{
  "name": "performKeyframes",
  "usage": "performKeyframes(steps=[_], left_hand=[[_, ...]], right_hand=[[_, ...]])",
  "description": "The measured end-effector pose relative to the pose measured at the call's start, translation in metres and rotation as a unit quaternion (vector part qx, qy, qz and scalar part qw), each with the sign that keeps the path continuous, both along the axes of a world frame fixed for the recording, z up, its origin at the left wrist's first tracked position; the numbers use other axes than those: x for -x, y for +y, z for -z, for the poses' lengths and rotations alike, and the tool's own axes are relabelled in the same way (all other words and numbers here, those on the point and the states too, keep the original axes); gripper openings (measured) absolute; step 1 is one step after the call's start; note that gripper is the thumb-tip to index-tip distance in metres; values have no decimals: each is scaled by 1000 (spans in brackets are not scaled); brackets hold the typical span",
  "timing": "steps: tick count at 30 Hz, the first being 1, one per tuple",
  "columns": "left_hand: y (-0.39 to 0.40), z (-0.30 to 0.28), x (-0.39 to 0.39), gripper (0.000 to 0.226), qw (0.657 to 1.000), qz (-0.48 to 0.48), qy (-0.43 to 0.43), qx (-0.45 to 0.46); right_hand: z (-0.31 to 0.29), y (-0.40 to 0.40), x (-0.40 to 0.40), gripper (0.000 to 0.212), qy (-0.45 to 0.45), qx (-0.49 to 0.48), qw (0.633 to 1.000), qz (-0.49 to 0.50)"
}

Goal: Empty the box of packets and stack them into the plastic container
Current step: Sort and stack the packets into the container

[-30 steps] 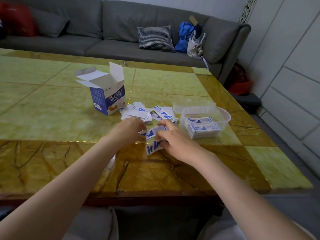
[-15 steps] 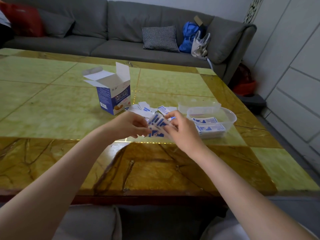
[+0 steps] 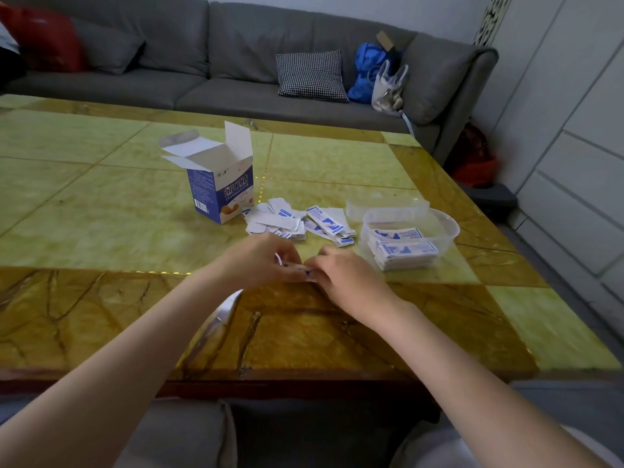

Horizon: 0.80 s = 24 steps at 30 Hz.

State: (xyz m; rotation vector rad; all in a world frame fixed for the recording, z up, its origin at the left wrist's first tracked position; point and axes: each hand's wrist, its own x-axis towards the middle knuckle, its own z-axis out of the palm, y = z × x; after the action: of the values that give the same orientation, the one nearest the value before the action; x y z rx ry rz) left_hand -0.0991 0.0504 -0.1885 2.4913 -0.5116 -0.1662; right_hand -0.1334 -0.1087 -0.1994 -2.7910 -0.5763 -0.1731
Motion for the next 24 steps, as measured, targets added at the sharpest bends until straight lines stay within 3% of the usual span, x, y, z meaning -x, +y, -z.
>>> performKeyframes(steps=[6, 14, 18, 24], left_hand=[[-4, 1, 2, 18, 996, -8, -34, -81], [-7, 0, 2, 14, 997, -10, -39, -64], [-9, 1, 2, 15, 999, -44, -12, 20], [-11, 1, 7, 18, 997, -72, -37, 15]], right_hand=[[-10, -19, 8, 30, -13, 125, 992, 2], [-13, -31, 8, 21, 83, 10, 996, 34], [-15, -33, 10, 18, 105, -35, 993, 34], [-10, -34, 8, 22, 60, 42, 997, 28]])
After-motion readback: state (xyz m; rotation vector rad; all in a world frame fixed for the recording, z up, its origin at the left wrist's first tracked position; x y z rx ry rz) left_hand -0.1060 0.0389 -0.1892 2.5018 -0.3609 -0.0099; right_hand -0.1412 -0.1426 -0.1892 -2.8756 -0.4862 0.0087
